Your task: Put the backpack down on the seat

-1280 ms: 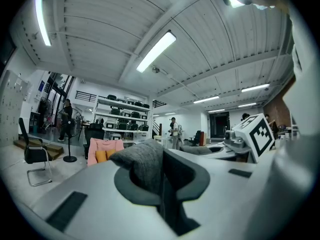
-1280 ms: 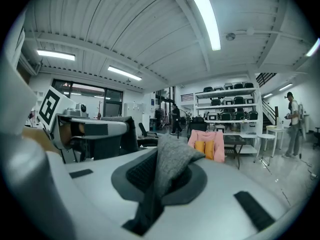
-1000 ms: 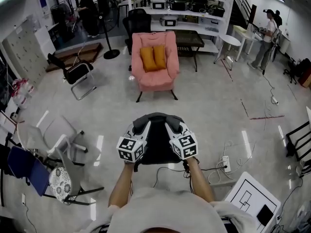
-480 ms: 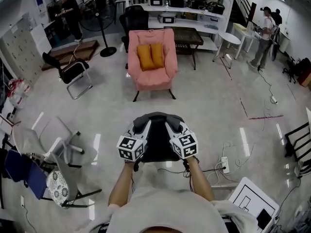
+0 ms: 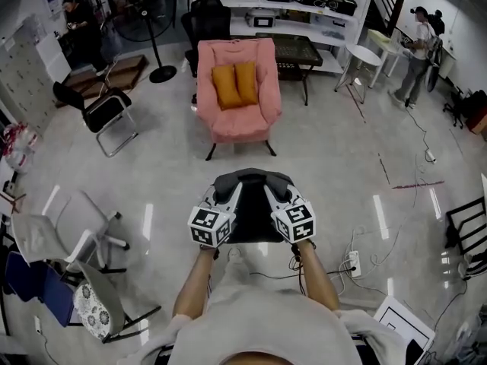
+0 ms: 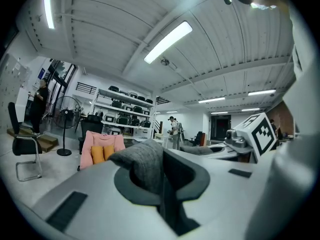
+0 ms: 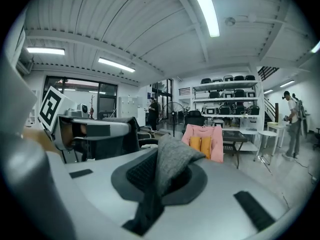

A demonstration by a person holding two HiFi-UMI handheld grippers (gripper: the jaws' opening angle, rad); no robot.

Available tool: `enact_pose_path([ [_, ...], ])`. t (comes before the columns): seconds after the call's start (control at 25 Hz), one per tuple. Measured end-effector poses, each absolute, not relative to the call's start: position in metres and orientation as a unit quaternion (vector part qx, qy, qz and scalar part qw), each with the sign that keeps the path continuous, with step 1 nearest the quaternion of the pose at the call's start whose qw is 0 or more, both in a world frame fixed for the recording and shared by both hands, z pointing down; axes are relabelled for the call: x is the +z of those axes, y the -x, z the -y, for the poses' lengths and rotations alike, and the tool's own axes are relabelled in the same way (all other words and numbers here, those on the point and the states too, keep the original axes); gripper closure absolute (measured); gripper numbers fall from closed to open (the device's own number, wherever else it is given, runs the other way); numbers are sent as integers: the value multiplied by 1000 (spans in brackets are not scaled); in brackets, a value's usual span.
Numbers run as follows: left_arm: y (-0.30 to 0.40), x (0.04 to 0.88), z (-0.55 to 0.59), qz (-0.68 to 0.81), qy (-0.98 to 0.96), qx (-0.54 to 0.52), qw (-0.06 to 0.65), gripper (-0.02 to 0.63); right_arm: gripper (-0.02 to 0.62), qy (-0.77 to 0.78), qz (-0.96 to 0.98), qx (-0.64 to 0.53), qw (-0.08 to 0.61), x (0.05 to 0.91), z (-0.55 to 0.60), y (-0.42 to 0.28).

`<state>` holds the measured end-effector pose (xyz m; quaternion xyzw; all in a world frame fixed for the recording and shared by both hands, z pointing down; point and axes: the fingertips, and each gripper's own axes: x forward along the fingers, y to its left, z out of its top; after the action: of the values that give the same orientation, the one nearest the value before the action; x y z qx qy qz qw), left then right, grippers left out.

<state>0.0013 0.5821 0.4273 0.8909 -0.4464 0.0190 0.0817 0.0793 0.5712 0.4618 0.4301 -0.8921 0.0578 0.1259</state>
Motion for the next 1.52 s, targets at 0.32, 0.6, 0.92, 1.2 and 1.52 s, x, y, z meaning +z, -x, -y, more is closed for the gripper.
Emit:
enact_pose_path([
  [0.32,27,420,-468,430,-898,20,89,571,568,-447,883,65,126,455,-459,-51],
  [0.6,49,418,-385,417,-905,16,85,571,568,-458,878,64,124,454,-379,-30],
  [0.92,66,419,-333,410,-908,20,84,571,568,-462,876,65,123,456,-328,-12],
  [1.2,72,426,-311,411,-907,29,87,571,568,-458,877,70,123,464,-306,-6],
  [1.52,69,431,-277,409,-907,36,92,571,568,-456,878,73,127,470,-273,-7],
])
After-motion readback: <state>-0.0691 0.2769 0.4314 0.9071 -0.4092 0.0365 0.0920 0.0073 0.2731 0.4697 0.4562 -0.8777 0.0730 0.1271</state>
